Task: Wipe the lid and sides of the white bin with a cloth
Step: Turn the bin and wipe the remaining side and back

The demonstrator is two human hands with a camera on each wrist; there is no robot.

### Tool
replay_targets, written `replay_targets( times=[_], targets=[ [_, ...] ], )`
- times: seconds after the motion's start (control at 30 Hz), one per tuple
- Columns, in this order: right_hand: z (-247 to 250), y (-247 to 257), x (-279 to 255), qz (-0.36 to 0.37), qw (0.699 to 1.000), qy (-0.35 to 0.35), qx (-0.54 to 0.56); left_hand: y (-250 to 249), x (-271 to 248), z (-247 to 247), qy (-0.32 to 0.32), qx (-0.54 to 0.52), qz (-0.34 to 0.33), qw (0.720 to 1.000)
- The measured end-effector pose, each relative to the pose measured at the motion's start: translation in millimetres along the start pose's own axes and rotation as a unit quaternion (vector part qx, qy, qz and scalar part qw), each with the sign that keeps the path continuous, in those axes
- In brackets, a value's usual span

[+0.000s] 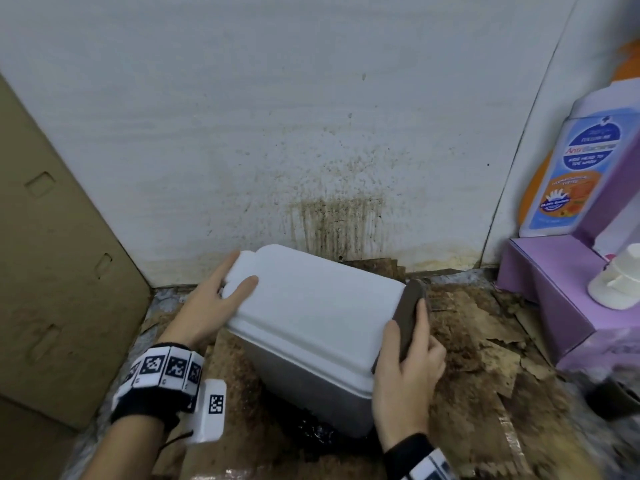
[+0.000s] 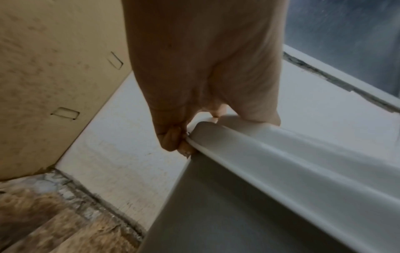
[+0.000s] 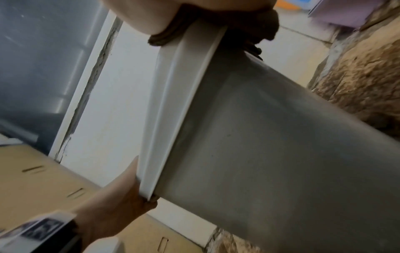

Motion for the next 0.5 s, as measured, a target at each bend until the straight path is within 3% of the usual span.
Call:
replay_targets(
  times=[0.17,0.3,0.5],
  targets=[
    [-5,-2,2,-0.009,1.0,0.006,-0.004,11,-4,-4,-0.035,-0.004,0.019,0.999],
    [-2,0,18,-0.011,0.998,0.046,0.032,24,-14,-3,-0.12,-0.004,0.081,0.989],
    [-2,10,48,-0.006,0.993,0.121,0.016,17,-49,-14,-0.192,-0.11,0.145,0.964]
  ],
)
Point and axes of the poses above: each hand's wrist, its own x-axis towards the middle knuckle, its own z-axis out of the back of the hand, y = z × x, the point moved 9 cm from there along x, towards the middle knuckle, and after that the axes turned 5 degrees about -z, right-handed, at the moved point
